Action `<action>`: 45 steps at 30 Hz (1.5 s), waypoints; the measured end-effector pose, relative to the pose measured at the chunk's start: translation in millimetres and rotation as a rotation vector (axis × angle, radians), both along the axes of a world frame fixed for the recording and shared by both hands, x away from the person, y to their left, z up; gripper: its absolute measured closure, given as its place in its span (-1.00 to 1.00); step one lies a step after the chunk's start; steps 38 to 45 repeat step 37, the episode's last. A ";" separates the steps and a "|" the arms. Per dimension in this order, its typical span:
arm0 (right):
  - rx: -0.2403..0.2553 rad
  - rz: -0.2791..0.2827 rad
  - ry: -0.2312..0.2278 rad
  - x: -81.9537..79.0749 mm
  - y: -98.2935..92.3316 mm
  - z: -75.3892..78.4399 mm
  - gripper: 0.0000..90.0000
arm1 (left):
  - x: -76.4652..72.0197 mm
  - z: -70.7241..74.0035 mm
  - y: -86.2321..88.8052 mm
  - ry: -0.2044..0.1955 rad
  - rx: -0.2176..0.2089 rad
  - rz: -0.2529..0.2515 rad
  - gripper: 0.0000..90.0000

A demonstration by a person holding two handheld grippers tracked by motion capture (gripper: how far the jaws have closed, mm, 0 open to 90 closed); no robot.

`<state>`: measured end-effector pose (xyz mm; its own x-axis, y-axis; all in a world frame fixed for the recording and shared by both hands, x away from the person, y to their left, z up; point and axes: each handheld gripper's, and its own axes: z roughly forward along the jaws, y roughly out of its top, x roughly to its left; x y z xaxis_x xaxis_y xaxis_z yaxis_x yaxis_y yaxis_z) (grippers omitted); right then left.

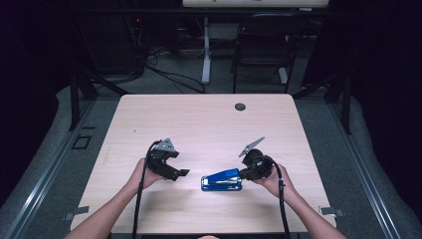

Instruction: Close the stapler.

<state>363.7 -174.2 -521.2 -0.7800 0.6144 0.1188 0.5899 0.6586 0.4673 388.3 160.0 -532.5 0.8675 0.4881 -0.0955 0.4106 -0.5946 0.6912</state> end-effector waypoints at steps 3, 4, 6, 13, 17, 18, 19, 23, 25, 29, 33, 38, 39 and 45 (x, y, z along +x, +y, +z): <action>0.015 -0.009 0.003 0.7 -3.3 0.6 0.72 | 0.4 1.1 1.8 0.000 -0.002 0.007 -0.69; 0.020 -0.010 0.005 0.7 -4.1 1.3 0.68 | 0.6 1.1 2.5 -0.004 -0.003 0.013 -0.70; 0.021 -0.012 -0.007 0.7 -5.5 3.0 0.57 | 1.5 2.3 5.1 -0.007 -0.004 0.020 -0.71; 0.064 -0.059 -0.064 4.1 -20.4 12.0 -0.07 | 3.6 5.0 10.7 -0.015 -0.010 0.054 -0.77; 0.089 -0.096 -0.105 5.0 -31.9 22.7 -0.36 | 5.7 5.8 13.9 -0.017 -0.011 0.071 -0.82; 0.085 -0.101 -0.121 5.3 -35.3 24.2 -0.40 | 6.1 5.6 14.8 -0.018 -0.015 0.077 -0.82; 0.090 -0.110 -0.127 5.6 -38.7 25.3 -0.46 | 6.7 5.6 15.9 -0.017 -0.011 0.079 -0.83; 0.096 -0.153 -0.151 8.1 -55.1 29.9 -0.72 | 9.7 5.6 19.6 -0.016 -0.005 0.101 -0.89; 0.102 -0.186 -0.179 9.1 -65.3 31.7 -0.74 | 11.6 5.2 22.3 -0.015 -0.007 0.119 -0.93; 0.119 -0.252 -0.188 11.9 -86.6 35.1 -0.91 | 17.6 2.0 30.6 -0.007 0.003 0.159 -0.97; 0.104 -0.306 -0.173 16.6 -104.4 32.0 -1.00 | 23.2 -0.9 39.7 0.003 0.001 0.199 -0.99; 0.104 -0.346 -0.187 21.4 -118.3 25.6 -1.00 | 28.8 -7.6 46.4 0.029 0.020 0.219 -1.00; 0.104 -0.346 -0.187 21.4 -118.3 25.6 -1.00 | 28.8 -7.6 46.4 0.029 0.020 0.219 -1.00; 0.104 -0.346 -0.187 21.4 -118.3 25.6 -1.00 | 28.8 -7.6 46.4 0.029 0.020 0.219 -1.00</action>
